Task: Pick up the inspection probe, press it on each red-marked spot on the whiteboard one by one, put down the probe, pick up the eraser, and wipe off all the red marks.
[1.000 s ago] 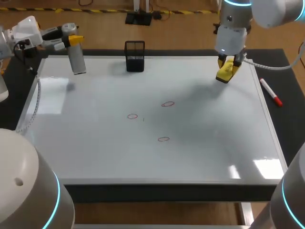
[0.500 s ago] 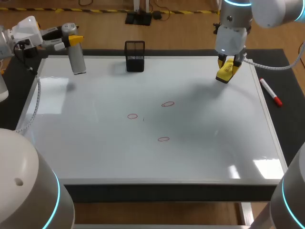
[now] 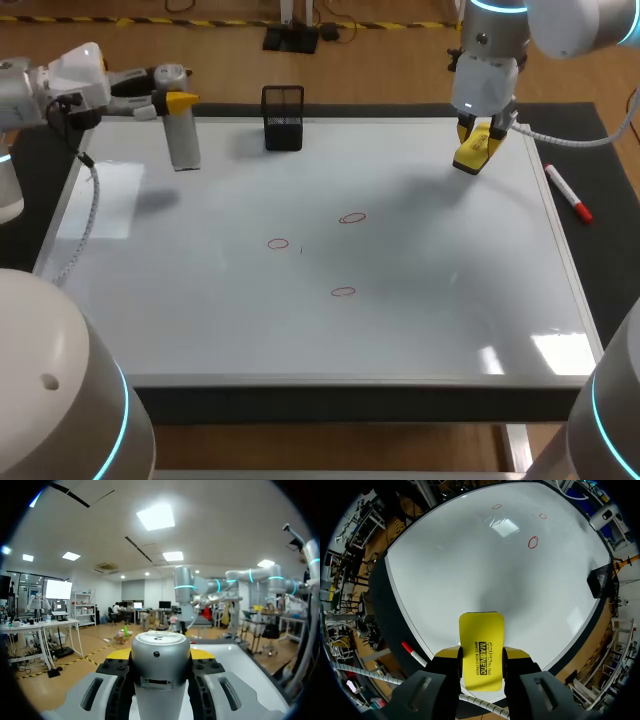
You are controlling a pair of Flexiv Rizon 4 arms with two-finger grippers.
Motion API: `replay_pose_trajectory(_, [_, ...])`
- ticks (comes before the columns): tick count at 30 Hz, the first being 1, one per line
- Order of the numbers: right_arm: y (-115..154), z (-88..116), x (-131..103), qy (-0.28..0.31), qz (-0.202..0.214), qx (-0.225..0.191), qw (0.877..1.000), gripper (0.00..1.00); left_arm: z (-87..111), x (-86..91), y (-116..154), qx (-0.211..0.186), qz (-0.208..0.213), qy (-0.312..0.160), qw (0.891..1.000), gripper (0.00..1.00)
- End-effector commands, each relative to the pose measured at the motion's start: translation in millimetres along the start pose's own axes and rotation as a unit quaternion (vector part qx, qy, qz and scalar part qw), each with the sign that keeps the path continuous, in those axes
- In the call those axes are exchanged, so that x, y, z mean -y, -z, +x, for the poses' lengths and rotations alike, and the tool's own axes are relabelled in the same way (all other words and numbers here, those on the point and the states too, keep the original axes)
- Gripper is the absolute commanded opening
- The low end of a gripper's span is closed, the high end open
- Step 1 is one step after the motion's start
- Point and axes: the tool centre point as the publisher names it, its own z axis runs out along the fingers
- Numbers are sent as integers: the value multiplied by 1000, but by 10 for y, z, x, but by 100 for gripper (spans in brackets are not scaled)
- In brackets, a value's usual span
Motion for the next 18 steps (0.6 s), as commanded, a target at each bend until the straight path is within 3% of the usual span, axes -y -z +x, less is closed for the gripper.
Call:
replay_pose_trajectory(1, [10,7,3,1,1,-1,1000,0,206,1,-149,0,4,1,1000,0])
replay_pose_trajectory(18, [10,7,3,1,1,-1,1000,0,1058,-177,-640,-58,41,8,997,0])
